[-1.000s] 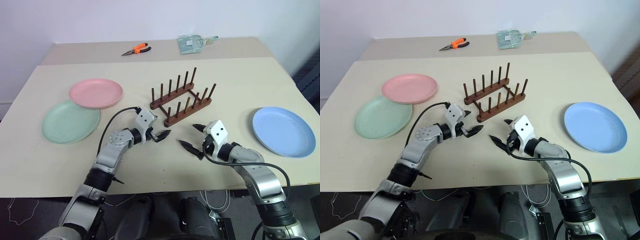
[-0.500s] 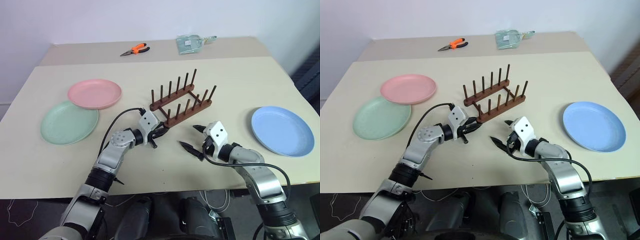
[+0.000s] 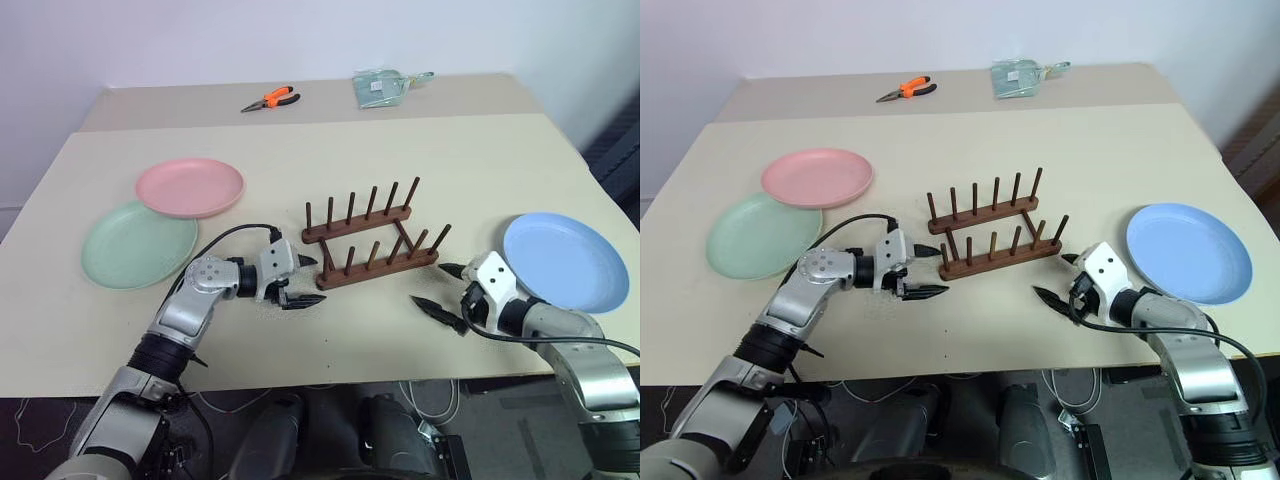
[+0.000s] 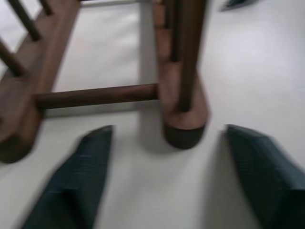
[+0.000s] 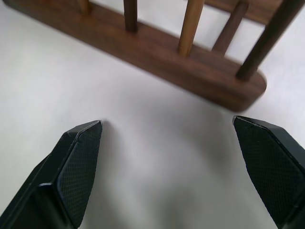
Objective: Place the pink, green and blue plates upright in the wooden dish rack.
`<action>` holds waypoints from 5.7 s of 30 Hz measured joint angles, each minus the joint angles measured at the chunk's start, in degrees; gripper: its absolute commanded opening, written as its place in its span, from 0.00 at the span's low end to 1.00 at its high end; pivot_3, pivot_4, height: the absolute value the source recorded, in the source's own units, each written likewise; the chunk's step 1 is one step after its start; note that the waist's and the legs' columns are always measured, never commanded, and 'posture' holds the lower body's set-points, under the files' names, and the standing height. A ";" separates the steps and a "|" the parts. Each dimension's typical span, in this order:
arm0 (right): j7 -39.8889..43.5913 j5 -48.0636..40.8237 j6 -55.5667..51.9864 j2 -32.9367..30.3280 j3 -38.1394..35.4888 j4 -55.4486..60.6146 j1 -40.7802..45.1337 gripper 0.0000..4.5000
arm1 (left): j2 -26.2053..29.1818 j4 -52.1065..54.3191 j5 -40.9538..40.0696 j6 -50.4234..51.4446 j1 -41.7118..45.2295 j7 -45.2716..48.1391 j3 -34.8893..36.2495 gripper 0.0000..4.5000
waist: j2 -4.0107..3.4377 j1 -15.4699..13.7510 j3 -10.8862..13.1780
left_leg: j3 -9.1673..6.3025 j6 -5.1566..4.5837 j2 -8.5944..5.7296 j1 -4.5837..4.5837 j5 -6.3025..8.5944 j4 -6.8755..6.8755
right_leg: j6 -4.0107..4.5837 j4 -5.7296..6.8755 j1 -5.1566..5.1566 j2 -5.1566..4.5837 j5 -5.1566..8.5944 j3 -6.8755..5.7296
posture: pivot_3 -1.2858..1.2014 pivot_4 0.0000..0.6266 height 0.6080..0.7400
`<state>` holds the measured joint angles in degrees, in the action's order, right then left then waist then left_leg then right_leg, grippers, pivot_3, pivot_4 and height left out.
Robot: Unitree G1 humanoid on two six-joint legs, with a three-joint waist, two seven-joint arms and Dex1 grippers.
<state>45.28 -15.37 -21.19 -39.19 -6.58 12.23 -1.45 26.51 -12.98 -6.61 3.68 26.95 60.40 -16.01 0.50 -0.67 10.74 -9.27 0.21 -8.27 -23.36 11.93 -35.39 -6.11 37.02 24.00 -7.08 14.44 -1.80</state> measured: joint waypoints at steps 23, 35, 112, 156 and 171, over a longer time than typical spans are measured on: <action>-8.71 8.83 2.68 6.44 9.23 -7.28 11.57 0.00 | -10.68 17.28 0.02 20.47 -9.96 -22.68 -1.05 0.01 | -0.18 -0.07 -0.17 | 0.05 -0.01 0.08 0.12 0.01 -0.24 | -0.04 -0.01 -0.24 0.09 0.02 0.06 | 0.52 0.24 1.00; -14.63 14.65 7.06 11.26 10.86 -19.38 21.07 0.00 | -13.16 4.65 3.52 12.70 -3.79 -33.24 3.16 0.01 | -0.20 0.09 -0.23 | 0.07 0.01 0.18 0.29 0.00 -0.25 | 0.10 0.01 -0.35 0.23 -0.17 0.06 | 0.52 0.24 1.00; -13.80 37.22 29.73 8.41 25.67 -14.05 44.18 0.71 | -18.18 26.20 -26.46 48.80 22.97 -65.01 27.48 0.00 | 0.53 0.39 0.13 | 0.32 0.41 0.11 -0.18 -0.11 -0.56 | -0.23 0.13 0.17 0.27 -0.39 0.33 | 0.52 0.24 1.00; -17.22 -41.08 -21.42 13.16 -12.19 -0.57 36.01 0.00 | 4.67 38.16 -21.69 28.60 -13.40 -23.18 15.01 0.67 | 0.42 0.11 0.18 | 1.33 -0.27 0.42 -0.05 0.28 -0.38 | -0.17 -0.04 0.45 0.32 -0.49 1.36 | 0.52 0.24 1.00; -19.62 -39.39 -20.61 13.70 -13.09 -9.15 36.02 0.23 | 4.32 38.52 -21.60 28.77 -13.79 -22.72 14.48 0.68 | 0.41 0.07 0.19 | 1.36 -0.27 0.44 -0.06 0.28 -0.34 | -0.18 -0.07 0.46 0.33 -0.49 1.36 | 0.52 0.24 1.00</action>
<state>25.66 -54.76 -41.81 -25.49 -19.66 3.08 34.58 30.83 25.55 -28.21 32.45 13.15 37.68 -1.53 0.90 -0.61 10.93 -7.91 -0.06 -7.84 -23.42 12.20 -35.73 -6.29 36.94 24.46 -6.75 13.95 -0.44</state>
